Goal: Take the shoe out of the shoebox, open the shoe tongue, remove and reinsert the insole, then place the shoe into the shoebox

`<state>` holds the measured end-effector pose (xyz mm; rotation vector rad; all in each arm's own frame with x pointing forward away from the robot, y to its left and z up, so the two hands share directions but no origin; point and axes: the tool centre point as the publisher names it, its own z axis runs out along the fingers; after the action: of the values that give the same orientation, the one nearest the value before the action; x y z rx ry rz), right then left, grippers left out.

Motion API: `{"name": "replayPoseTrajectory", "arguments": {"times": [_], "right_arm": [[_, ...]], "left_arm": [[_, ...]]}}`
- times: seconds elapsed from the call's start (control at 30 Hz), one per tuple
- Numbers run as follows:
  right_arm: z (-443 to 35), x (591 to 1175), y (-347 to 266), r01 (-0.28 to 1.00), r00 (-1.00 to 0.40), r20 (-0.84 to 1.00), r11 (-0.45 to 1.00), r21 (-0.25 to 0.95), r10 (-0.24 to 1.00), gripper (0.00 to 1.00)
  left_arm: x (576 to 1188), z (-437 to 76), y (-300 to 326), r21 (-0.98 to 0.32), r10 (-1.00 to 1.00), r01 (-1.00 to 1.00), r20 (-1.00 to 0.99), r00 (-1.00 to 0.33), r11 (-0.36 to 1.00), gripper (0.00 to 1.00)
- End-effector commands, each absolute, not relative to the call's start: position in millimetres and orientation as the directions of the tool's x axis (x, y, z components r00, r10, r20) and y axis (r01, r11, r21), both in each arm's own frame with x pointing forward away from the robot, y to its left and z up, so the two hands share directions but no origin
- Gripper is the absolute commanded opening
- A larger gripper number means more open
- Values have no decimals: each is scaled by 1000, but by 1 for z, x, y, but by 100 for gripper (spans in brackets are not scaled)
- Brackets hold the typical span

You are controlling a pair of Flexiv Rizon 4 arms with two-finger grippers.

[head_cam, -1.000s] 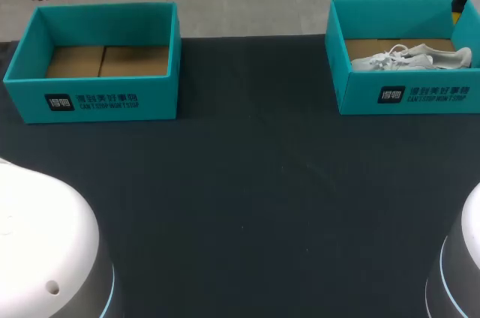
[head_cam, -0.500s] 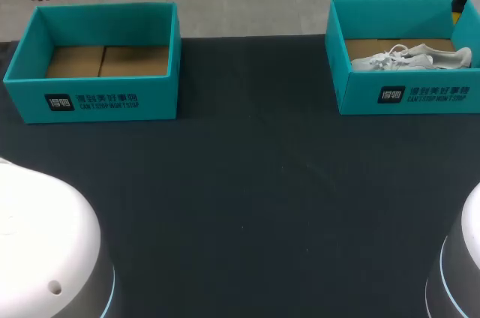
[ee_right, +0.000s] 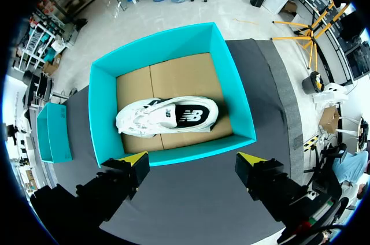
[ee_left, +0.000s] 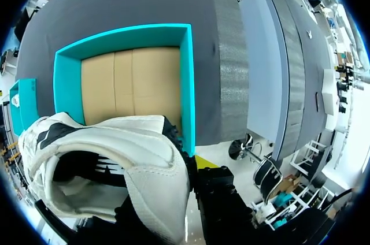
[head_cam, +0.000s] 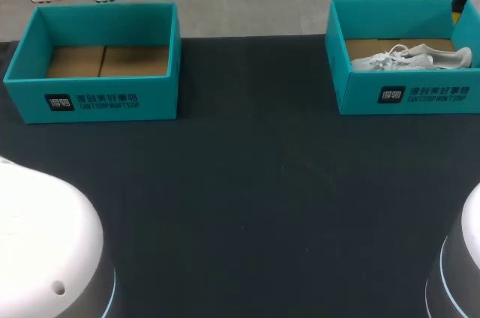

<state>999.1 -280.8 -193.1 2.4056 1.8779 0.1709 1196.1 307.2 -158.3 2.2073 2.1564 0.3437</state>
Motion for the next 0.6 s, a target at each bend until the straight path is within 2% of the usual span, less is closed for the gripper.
{"name": "replayPoseTrajectory", "arguments": {"times": [0.03,0.27,0.6], "right_arm": [[-193,998,-280,960,242,35,-244,138,970,100],[-193,998,-280,960,242,35,-244,138,970,100],[-193,998,-280,960,242,35,-244,138,970,100]], "left_arm": [[1175,-143,287,190,986,981,169,6,-39,0],[1148,-132,260,190,981,979,190,36,-73,0],[1114,-115,228,183,979,982,204,4,-43,0]]}}
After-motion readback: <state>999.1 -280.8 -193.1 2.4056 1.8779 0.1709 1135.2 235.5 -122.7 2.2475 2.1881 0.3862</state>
